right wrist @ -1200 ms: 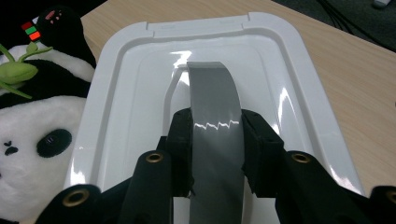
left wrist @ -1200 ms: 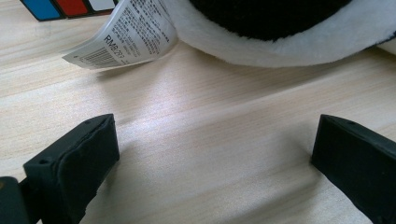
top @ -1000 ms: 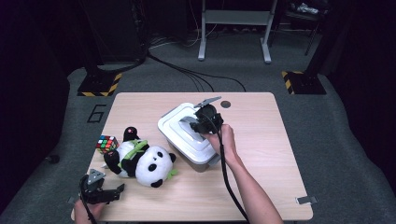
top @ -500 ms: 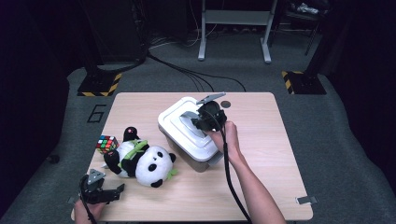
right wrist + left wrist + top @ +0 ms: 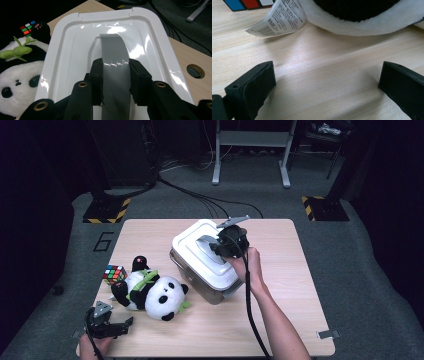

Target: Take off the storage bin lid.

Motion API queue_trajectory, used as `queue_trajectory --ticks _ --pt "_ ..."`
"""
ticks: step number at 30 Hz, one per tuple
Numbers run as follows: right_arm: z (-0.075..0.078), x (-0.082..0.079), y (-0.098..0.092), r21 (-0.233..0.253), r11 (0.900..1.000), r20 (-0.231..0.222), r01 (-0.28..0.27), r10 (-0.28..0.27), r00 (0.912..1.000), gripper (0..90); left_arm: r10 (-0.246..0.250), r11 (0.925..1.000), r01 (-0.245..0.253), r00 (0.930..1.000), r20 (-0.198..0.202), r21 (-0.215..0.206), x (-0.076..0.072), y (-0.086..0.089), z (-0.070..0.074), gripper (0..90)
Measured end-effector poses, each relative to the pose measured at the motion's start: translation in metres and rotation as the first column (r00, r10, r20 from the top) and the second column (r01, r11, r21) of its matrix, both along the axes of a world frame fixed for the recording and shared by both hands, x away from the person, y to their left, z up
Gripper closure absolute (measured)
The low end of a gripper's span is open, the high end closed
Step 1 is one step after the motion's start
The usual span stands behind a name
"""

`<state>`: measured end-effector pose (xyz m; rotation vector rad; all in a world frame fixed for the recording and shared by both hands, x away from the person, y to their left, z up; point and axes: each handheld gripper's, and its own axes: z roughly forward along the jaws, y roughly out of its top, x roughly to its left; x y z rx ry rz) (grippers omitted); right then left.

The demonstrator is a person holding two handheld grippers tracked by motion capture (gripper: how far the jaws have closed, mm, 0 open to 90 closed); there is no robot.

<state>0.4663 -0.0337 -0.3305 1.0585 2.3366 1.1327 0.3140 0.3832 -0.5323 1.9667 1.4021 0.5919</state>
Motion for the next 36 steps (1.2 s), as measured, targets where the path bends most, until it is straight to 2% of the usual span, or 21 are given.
queue_trajectory --ticks 12,25,36 --pt "0.015 -0.003 -0.021 0.012 1.0 0.034 0.025 -0.026 0.9991 66.6 0.002 1.0 -0.002 1.0 -0.001 -0.003 0.0 0.0 0.0 0.5" --pt "0.023 -0.003 -0.044 0.016 0.997 0.057 0.073 -0.074 0.9956 66.6 0.0 1.0 0.0 1.0 -0.002 -0.001 0.0 0.0 0.0 0.5" --pt "0.027 -0.004 -0.07 0.036 0.991 0.06 0.128 -0.13 0.9896 66.6 0.0 1.0 0.0 1.0 -0.001 -0.001 0.0 0.0 0.0 0.5"
